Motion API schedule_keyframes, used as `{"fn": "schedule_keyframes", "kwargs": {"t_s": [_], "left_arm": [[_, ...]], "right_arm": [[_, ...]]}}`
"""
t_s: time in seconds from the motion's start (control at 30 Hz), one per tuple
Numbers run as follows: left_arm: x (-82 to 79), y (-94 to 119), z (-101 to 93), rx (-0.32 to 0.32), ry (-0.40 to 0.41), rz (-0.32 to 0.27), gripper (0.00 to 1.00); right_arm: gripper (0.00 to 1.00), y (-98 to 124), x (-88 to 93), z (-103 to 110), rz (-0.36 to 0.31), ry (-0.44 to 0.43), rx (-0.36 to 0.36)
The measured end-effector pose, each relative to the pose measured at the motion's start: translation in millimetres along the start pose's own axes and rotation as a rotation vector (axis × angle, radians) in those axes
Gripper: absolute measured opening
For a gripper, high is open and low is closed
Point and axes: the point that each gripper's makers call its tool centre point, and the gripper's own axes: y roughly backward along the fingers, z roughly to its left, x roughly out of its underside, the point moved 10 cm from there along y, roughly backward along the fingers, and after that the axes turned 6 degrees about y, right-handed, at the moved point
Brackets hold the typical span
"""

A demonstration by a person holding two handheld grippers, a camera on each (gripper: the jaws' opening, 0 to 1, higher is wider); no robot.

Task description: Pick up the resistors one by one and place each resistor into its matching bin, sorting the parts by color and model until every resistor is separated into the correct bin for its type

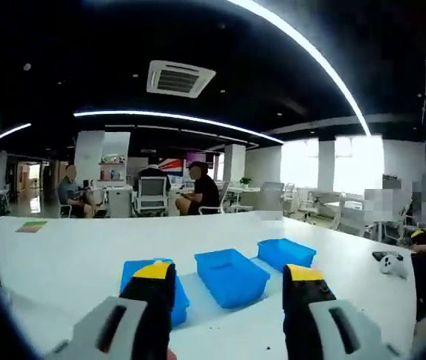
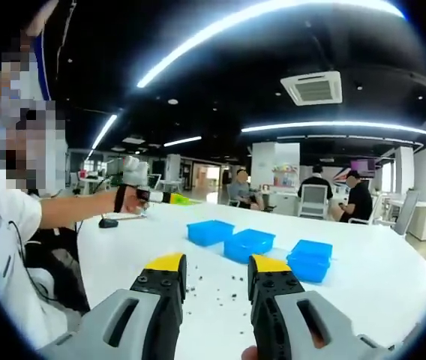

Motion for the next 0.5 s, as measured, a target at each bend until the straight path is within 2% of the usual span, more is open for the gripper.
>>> {"fn": "schedule_keyframes", "kwargs": {"t_s": [0.2,0.3,0.43,0.5], "left_arm": [[6.9,38.4,-16.1,0.057,0.005,-0.027,0.58],[18.9,55.7,-23.6,0.078,-0.004,-0.031,0.58],[37.2,75.8,-29.5,0.066,-0.04,-0.031,0.58],[45.2,83.6,-31.6,0.073,-0.031,-0.034,0.58]], "right_arm": [[0.35,-1.5,1.9,2.0,0.008,0.001,-0.017],[0.35,-1.8,1.5,3.9,0.009,0.009,-0.03],[0.35,-1.6,1.2,4.2,0.011,0.015,-0.034],[0.35,-1.5,1.6,3.6,0.012,0.015,-0.033]]}}
